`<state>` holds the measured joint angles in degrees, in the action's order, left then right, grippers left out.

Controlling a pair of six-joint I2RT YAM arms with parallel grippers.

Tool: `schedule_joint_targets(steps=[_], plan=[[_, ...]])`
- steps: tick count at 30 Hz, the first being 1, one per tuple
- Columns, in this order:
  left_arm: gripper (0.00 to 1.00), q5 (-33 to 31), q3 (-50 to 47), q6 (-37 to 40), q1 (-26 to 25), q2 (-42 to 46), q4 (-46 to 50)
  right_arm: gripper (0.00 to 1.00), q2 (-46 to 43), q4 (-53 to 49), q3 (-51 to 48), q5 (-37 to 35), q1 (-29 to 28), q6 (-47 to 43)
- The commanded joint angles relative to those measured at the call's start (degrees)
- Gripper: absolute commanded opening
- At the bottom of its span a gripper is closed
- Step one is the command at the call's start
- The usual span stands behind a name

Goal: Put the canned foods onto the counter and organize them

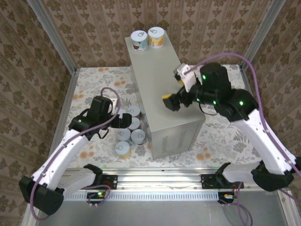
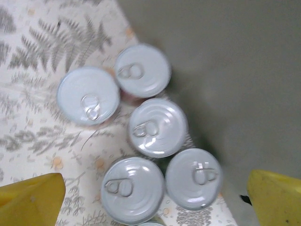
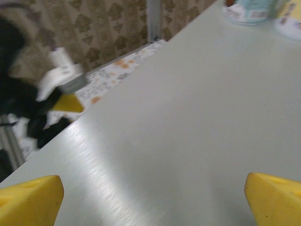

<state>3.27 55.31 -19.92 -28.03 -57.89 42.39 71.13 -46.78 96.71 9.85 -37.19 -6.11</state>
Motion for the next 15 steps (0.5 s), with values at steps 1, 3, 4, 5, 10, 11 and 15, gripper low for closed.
schedule_joint_targets(steps=[1, 3, 4, 5, 10, 11, 15], plan=[[0.99, -0.40, -1.93, -3.95, 3.32, -3.06, -1.52, 1.00, -4.78, 3.41, -3.35, 1.23, -3.01, -1.41], [0.98, 0.02, -2.78, -3.57, 4.82, -5.15, -2.61, 1.00, -5.21, 2.59, -3.62, 2.66, -4.06, -0.88], [0.98, -0.01, -3.16, -3.25, 5.44, -6.27, -3.09, 1.00, -4.95, 1.79, -3.37, 3.61, -4.81, -0.74], [0.98, 0.29, -3.22, -2.93, 5.99, -7.26, -3.51, 1.00, -4.59, 0.97, -2.93, 4.47, -5.40, -0.62], [0.99, 1.57, -2.91, -0.94, 8.20, -12.58, -5.26, 1.00, 0.83, -7.03, 3.70, 5.62, -9.92, -0.97], [0.99, 1.60, -2.66, -0.98, 8.61, -13.61, -5.21, 1.00, 1.72, -8.13, 4.80, 5.42, -10.60, -1.15], [0.98, 2.96, -2.19, -0.67, 10.05, -17.20, -6.11, 1.00, 4.79, -10.85, 8.61, 2.98, -13.81, -1.51]])
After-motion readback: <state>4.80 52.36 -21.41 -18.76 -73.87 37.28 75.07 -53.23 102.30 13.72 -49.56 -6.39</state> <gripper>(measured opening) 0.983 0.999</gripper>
